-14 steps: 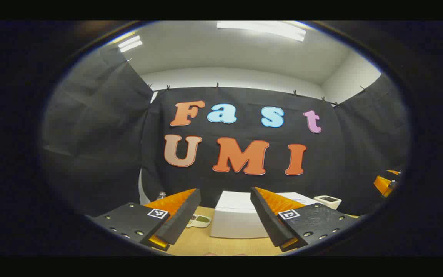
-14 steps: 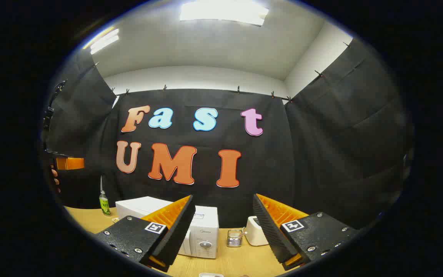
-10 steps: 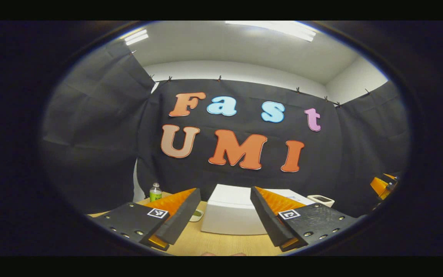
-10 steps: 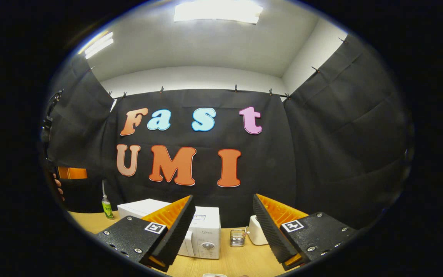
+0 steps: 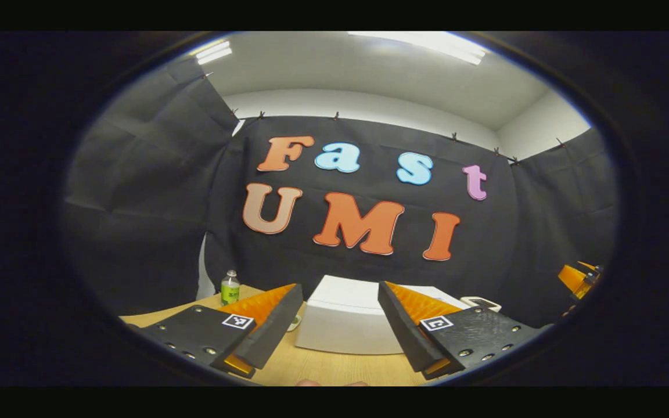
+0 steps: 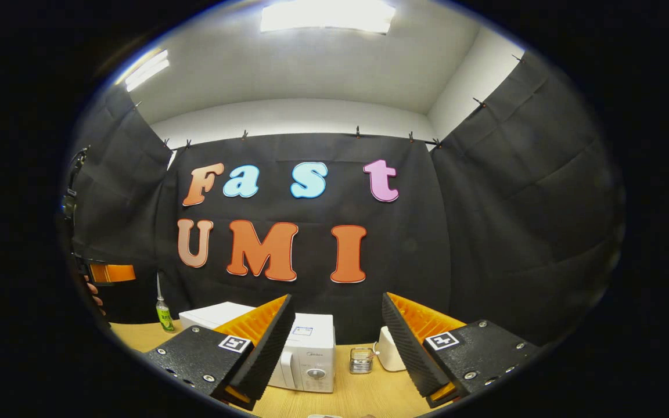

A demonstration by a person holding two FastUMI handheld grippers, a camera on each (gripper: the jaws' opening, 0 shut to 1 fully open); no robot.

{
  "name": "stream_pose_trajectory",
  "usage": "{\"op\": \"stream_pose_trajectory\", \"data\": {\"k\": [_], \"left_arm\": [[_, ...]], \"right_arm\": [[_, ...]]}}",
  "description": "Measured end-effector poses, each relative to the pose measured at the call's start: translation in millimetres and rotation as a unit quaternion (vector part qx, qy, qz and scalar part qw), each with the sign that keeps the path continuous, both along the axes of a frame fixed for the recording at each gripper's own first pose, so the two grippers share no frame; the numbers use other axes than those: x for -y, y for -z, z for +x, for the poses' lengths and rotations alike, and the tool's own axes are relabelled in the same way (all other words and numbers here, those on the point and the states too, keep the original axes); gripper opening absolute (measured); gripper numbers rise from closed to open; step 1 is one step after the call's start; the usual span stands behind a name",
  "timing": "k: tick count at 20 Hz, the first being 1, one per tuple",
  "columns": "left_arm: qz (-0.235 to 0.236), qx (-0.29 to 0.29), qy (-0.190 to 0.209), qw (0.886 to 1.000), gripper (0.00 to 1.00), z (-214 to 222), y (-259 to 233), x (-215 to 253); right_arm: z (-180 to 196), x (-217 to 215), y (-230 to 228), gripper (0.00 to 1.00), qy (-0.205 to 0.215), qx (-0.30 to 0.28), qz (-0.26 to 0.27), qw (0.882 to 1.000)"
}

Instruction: Open the microwave oven with the left hand, put the food in, and close the microwave oven.

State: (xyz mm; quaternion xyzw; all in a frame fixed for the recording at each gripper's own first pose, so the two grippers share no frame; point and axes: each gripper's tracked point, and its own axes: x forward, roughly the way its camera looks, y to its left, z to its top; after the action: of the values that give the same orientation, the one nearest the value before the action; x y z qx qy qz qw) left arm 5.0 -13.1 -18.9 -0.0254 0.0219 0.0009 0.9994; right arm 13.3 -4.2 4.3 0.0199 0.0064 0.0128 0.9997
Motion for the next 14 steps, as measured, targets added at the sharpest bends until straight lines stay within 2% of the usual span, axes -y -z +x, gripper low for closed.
{"op": "stream_pose_trajectory", "data": {"k": [4, 5, 6, 10, 11, 12, 14], "left_arm": [[-0.009, -0.021, 0.042, 0.999, 0.88, 0, 23, 35], [-0.006, -0.024, 0.052, 0.998, 0.91, 1, 29, 42], [0.0, -0.028, 0.064, 0.998, 0.88, 3, 38, 52], [0.012, -0.044, 0.112, 0.993, 0.88, 5, 72, 97], [0.012, -0.048, 0.12, 0.992, 0.92, 6, 81, 107], [0.011, -0.052, 0.126, 0.991, 0.88, 6, 89, 115], [0.011, -0.059, 0.137, 0.989, 0.88, 8, 105, 133]], "right_arm": [[-1, 3, 7, 0.94, 0.001, -0.014, -0.006, 1.0], [1, 2, 18, 0.94, 0.002, -0.018, -0.008, 1.0], [1, 2, 24, 0.93, 0.001, -0.021, -0.008, 1.0], [-2, 13, 46, 0.94, 0.003, -0.043, -0.007, 0.999], [-4, 17, 53, 0.93, 0.005, -0.048, -0.009, 0.999], [-5, 21, 58, 0.98, 0.008, -0.053, -0.011, 0.998], [-9, 26, 69, 0.94, 0.01, -0.059, -0.016, 0.998]]}}
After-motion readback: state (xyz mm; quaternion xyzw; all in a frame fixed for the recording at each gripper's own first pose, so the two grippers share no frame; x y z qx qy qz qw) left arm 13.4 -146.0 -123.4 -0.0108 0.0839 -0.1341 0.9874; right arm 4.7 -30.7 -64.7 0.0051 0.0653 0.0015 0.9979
